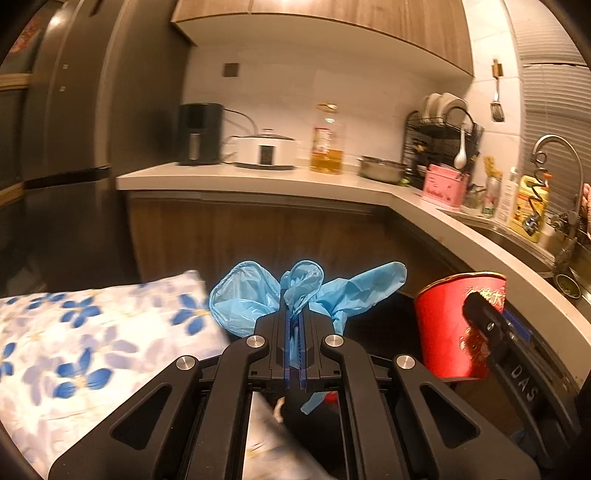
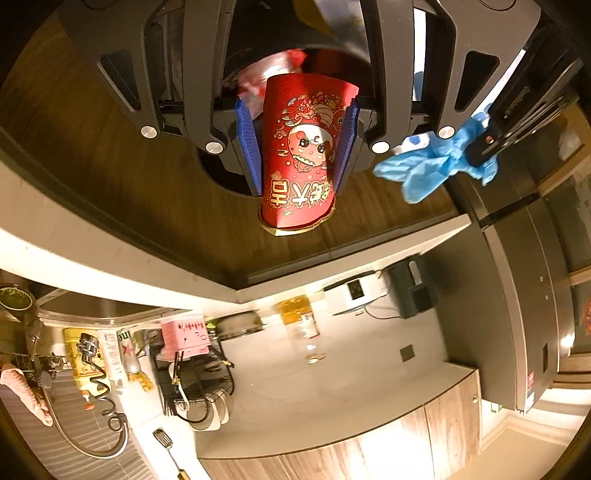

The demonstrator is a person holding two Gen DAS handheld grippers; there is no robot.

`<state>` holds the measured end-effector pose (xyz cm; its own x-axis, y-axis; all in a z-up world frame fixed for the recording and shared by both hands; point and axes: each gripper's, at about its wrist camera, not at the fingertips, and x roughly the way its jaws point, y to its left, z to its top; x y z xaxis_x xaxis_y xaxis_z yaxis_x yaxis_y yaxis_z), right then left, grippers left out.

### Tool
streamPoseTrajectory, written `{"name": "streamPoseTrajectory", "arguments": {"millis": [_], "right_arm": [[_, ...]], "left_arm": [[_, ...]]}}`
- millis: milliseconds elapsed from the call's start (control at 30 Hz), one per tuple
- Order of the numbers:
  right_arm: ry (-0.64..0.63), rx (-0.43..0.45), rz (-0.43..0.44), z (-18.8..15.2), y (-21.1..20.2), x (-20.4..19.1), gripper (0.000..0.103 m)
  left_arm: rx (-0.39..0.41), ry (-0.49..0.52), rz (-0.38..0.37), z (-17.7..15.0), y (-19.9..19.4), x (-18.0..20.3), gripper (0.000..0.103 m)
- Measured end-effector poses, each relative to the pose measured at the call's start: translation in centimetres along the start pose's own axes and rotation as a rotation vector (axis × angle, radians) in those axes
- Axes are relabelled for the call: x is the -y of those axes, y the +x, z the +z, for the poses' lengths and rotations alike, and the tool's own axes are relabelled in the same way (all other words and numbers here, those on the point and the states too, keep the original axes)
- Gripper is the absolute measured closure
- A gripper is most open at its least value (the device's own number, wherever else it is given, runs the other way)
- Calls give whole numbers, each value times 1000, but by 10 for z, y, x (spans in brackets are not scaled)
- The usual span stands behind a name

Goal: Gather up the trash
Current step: 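Carry the red can and blue glove over the black bin with both tools, then open both tools to drop the red can and blue glove into the bin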

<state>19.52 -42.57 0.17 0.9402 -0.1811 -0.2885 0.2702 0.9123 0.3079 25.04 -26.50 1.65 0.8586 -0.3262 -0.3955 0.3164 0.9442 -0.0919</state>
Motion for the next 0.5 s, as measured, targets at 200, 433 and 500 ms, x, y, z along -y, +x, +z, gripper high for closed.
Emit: {"name": "streamPoseTrajectory", "arguments": {"millis": [200,433,500], "right_arm": [[-9,-10,1,7,15,13,61],[-24,-33,7,12,28,13,47],[-27,-33,-3,11,29,15,44]], "left_arm": [[-37,20,-63,-1,27,15,99],[-39,-7,-92,-3,38,7,51],[-33,-14,-80,-3,36,0,43]]}}
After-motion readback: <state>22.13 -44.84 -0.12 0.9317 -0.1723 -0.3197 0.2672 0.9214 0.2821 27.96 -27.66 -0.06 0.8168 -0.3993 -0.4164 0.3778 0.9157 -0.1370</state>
